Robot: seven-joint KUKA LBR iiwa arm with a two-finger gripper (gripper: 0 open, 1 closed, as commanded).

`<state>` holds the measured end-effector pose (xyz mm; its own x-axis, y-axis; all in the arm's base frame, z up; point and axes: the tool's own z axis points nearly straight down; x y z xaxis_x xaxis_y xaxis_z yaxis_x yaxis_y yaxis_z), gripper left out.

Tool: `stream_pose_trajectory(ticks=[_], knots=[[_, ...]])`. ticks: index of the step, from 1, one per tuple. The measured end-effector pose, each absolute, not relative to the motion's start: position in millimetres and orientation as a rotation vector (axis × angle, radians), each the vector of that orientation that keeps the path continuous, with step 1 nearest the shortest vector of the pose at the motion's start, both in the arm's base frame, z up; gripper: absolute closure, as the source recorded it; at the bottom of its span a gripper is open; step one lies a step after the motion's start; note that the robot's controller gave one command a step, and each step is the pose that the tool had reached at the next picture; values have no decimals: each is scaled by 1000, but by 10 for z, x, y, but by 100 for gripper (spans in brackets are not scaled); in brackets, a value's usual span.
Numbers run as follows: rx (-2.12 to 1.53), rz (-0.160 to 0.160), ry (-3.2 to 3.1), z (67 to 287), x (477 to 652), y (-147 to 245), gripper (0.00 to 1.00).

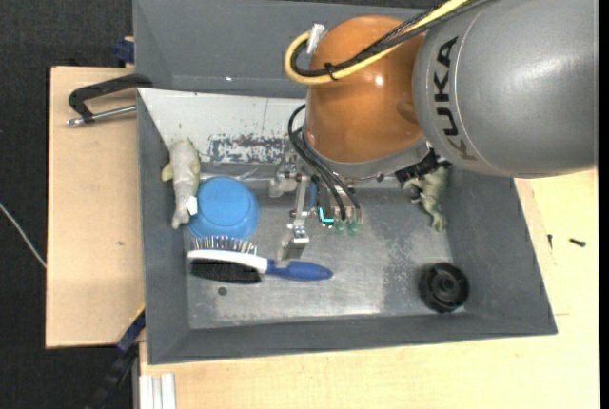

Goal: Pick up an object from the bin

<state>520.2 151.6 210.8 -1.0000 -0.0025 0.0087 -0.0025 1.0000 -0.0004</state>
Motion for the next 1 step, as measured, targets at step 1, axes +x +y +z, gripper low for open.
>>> stream_pose_trajectory(ticks=[1], knots=[[-4,-6,-3148,822,4969,1838,0]])
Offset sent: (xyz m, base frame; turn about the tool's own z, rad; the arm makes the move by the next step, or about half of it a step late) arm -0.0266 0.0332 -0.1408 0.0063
